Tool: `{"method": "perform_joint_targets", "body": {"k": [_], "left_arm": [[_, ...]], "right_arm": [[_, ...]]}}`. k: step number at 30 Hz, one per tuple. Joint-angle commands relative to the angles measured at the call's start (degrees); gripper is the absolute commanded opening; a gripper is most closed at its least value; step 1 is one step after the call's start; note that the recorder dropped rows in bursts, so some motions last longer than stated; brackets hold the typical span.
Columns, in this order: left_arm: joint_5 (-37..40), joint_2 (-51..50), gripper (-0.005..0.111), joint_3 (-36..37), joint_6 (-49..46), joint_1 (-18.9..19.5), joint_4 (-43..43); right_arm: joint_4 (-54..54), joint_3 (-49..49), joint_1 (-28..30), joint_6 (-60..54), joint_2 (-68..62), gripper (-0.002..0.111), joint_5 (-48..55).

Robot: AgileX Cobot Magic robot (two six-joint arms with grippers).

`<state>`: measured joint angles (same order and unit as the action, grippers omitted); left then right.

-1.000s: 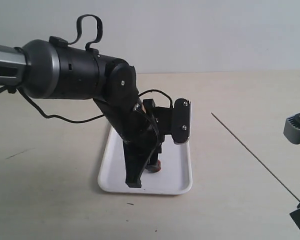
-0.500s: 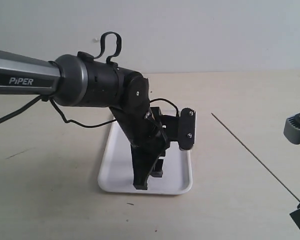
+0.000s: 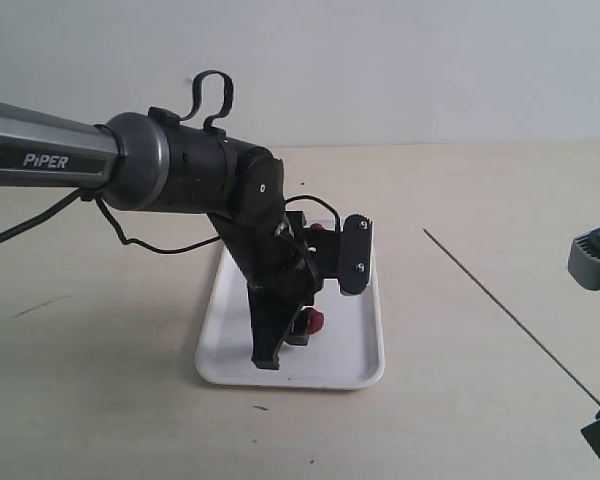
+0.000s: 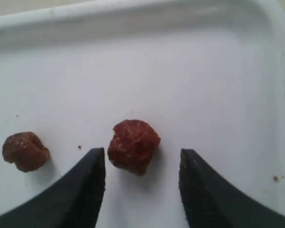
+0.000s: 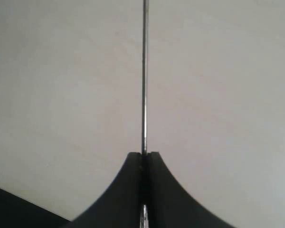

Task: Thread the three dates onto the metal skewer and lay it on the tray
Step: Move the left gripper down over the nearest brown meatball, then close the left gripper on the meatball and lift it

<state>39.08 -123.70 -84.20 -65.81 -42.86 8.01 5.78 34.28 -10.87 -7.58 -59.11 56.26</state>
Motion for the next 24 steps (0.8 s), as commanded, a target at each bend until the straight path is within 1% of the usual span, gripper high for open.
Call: {"method": "perform_joint_targets", "body": {"k": [1,2,5,15,21,24], "left_arm": [[-0.51,0.00,0.049,-0.33,0.25,0.08,0.42],[-0.51,0.00,0.049,-0.33,1.04,0.08,0.97],[-0.40,0.00,0.049,-1.01,8.32,0.08,1.90],[4.21,0.00,0.049,-4.78,29.35,-0.11,1.69],[9.00,0.00,0.049,-8.13,43.31,-1.06,0.51],[10.67,-0.39,0.049,-10.27,51.67,-1.81,-2.50]], "right_arm": [[-0.30,-0.27,0.19,-0.04,0.29,0.000,-0.26],[-0.30,-0.27,0.19,-0.04,0.29,0.000,-0.26],[-0.30,-0.27,0.19,-0.04,0.29,0.000,-0.26],[-0.30,-0.27,0.19,-0.23,0.29,0.000,-0.26],[-0.30,-0.27,0.19,-0.34,0.29,0.000,-0.51],[-0.30,-0.27,0.19,-0.34,0.29,0.000,-0.51]]}}
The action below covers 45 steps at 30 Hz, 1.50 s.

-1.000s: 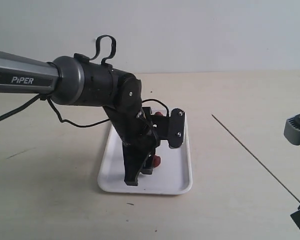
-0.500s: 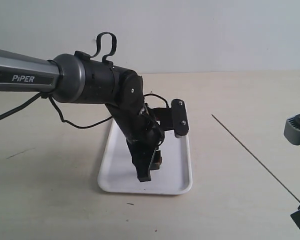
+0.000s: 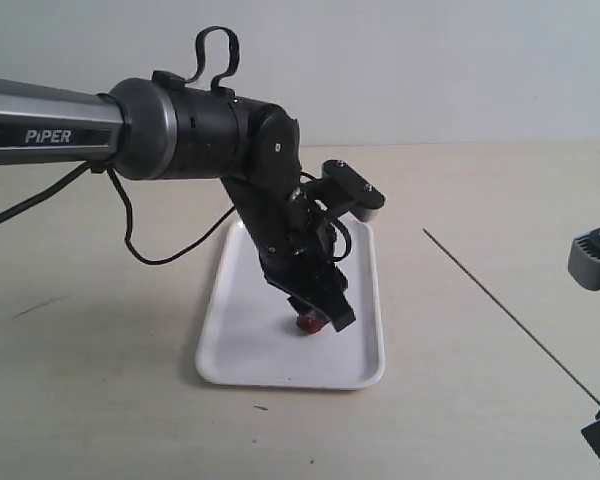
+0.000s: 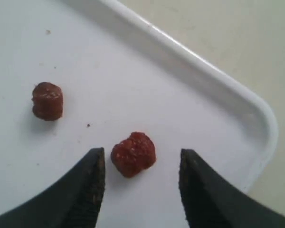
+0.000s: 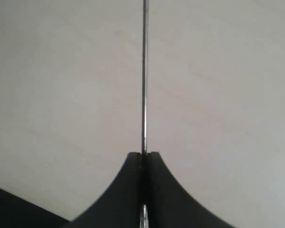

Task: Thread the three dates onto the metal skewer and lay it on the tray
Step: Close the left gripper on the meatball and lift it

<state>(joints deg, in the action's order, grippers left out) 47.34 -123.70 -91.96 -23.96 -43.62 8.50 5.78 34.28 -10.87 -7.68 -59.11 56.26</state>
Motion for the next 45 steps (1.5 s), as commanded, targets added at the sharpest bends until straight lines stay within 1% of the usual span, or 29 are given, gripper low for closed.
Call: {"method": "perform_joint_targets", "body": {"k": [1,6,8,10,15,20,27,29,31,33,34,40,45], "left_arm": [[3.66,-0.93,0.049,-3.36,12.80,-1.15,-4.20],[17.36,-6.18,0.049,-9.87,23.96,-1.29,-10.23],[19.66,-7.61,0.049,-11.95,26.39,-1.29,-10.98],[20.29,-8.33,0.049,-13.23,27.36,-1.55,-10.98],[22.30,-8.45,0.049,-16.21,27.60,-1.96,-10.88],[22.63,-8.45,0.049,-18.84,28.78,-2.02,-10.63],[22.63,-9.00,0.049,-18.84,27.52,-2.64,-7.32],[20.97,-9.26,0.050,-18.84,27.40,-2.88,-7.43],[20.51,-9.63,0.052,-18.84,27.40,-2.88,-7.56],[20.52,-10.39,0.059,-18.84,27.40,-2.88,-7.87],[20.52,-10.71,0.060,-18.84,27.40,-2.88,-7.87],[17.94,-11.28,0.060,-18.84,27.40,-2.88,-7.97],[18.40,-12.69,0.060,-18.84,27.40,-2.88,-8.50]], "right_arm": [[-0.30,-0.27,0.19,-0.24,0.29,0.000,-0.51],[-0.30,-0.27,0.19,-0.24,0.29,0.000,-0.40],[-0.41,-0.27,0.19,-0.24,0.29,0.000,-0.40],[-0.51,-0.27,0.19,-0.24,0.29,0.000,-0.40],[-0.57,-0.27,0.19,-0.24,0.29,0.000,-0.40],[-0.70,-0.27,0.19,-0.51,0.29,0.000,-0.52],[-0.70,-0.27,0.19,-0.91,0.29,0.000,-0.52],[-0.70,-0.27,0.19,-0.91,0.29,0.000,-0.39],[-0.70,-0.27,0.19,-0.91,0.29,0.000,-0.28],[-0.70,-0.27,0.19,-1.06,0.29,0.000,-0.05],[-0.70,-0.27,0.19,-1.06,0.29,0.000,-0.05],[-0.70,-0.27,0.19,-1.06,0.29,0.000,0.18],[-0.70,-0.27,0.19,-1.19,0.29,0.000,0.64]]}}
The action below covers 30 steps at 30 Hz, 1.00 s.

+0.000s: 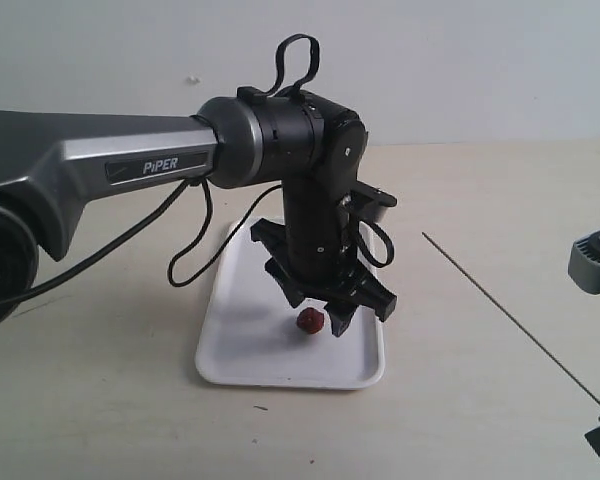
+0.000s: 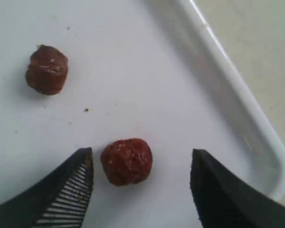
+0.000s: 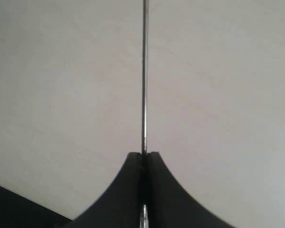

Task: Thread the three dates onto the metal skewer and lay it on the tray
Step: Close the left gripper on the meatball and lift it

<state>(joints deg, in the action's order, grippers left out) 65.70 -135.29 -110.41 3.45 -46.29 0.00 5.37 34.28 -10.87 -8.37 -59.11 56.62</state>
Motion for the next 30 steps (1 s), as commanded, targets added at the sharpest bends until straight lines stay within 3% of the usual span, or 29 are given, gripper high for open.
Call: {"method": "perform_joint_targets", "body": {"k": [1,13,20,30], "left_arm": [[0.03,-1.33,0.060,-0.39,0.00,-0.22,0.00],[0.03,-1.71,0.059,-0.39,0.00,-0.22,-1.15],[0.37,-2.04,0.041,-0.39,0.00,-0.22,-1.15],[0.62,-2.19,0.042,-0.39,0.00,-0.22,-1.35]], "right_arm": [[-0.29,-0.27,0.19,-0.51,0.29,0.000,0.28],[-0.29,-0.27,0.19,-0.51,0.29,0.000,0.39],[-0.29,-0.27,0.19,-0.51,0.29,0.000,0.39],[-0.29,-0.27,0.19,-0.51,0.29,0.000,0.39]]}}
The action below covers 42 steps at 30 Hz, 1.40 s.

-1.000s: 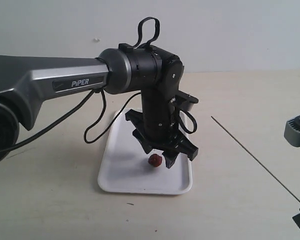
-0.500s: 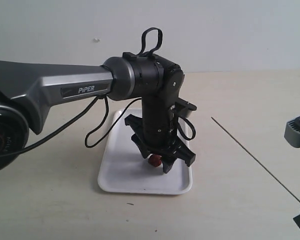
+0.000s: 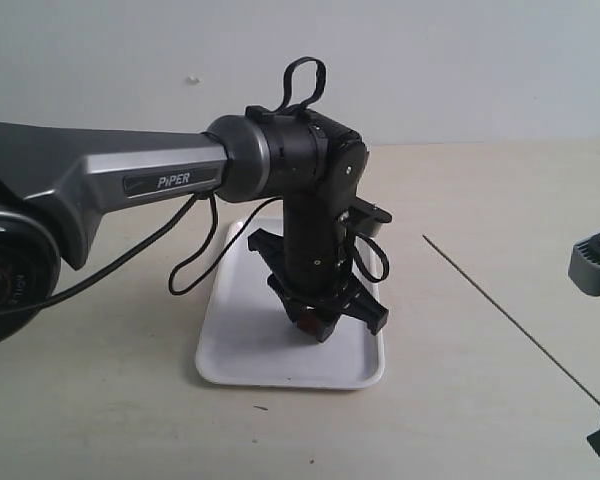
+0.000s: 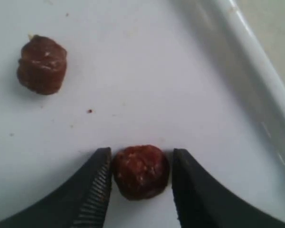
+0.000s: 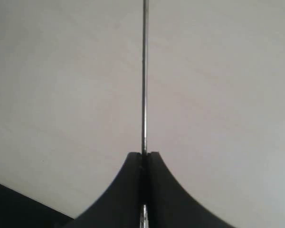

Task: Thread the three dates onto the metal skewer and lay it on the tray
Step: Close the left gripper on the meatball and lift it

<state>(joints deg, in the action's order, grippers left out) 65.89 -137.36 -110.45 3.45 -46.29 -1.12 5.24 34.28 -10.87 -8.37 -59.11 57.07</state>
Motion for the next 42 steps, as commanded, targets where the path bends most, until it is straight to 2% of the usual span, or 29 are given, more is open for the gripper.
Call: {"method": "perform_joint_targets", "body": {"k": [1,27,34,42], "left_arm": [[0.43,-0.12,0.042,-0.35,0.00,-0.10,-0.23],[0.68,-0.12,0.041,-0.35,0.00,0.04,-1.60],[0.89,-0.12,0.032,-0.35,0.00,0.04,-1.60],[1.59,-0.12,0.032,-0.35,0.00,0.04,-1.95]], "right_arm": [[-0.16,-0.27,0.19,-0.51,0.29,0.000,-0.05],[-0.16,-0.27,0.19,-0.51,0.29,0.000,0.05],[-0.16,-0.27,0.19,-0.51,0.29,0.000,0.05],[-0.16,-0.27,0.19,-0.51,0.29,0.000,0.18]]}}
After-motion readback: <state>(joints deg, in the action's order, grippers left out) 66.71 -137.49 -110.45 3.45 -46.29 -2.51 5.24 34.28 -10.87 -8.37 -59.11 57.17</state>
